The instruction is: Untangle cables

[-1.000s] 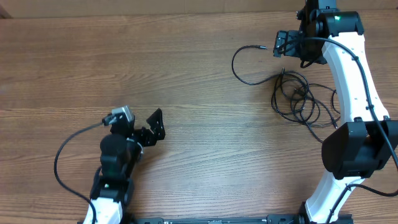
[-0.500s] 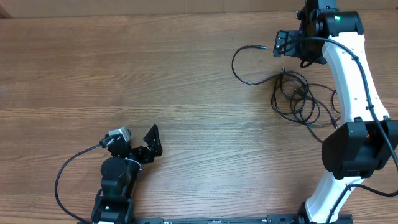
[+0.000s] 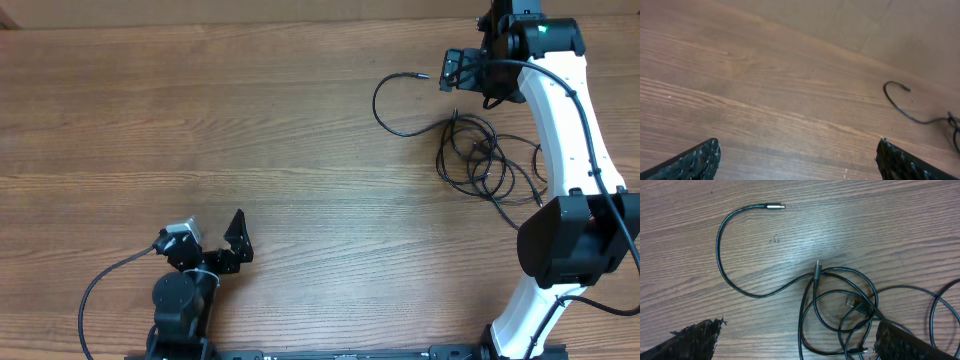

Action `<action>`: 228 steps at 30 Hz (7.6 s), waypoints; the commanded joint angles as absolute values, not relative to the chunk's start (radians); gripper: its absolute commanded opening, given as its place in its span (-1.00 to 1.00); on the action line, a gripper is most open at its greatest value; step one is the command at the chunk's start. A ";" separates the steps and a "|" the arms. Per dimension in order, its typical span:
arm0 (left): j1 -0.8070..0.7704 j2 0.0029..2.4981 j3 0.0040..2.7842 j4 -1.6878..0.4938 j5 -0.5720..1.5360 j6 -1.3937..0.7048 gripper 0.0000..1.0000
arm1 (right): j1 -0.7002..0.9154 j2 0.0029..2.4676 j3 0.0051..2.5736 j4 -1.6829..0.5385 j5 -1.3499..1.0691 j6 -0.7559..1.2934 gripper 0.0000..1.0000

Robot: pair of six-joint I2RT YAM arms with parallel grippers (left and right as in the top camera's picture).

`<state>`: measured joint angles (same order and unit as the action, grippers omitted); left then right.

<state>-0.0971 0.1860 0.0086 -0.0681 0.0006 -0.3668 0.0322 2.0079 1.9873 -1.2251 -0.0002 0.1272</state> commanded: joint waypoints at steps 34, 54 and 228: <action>-0.053 0.004 0.005 -0.078 -0.004 -0.059 0.99 | 0.026 2.013 1.982 -1.223 -0.006 0.129 1.00; -0.053 0.004 0.005 -0.078 -0.004 -0.059 0.99 | 0.025 2.022 1.982 -1.223 -0.002 0.129 1.00; -0.053 0.004 0.005 -0.078 -0.004 -0.059 0.99 | 0.057 0.003 0.008 -0.071 -0.147 -0.012 1.00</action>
<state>-0.0628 0.0151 0.0086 -0.0776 -0.0010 -0.0742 0.0593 0.0147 0.0181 -0.0780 -0.1425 -0.0113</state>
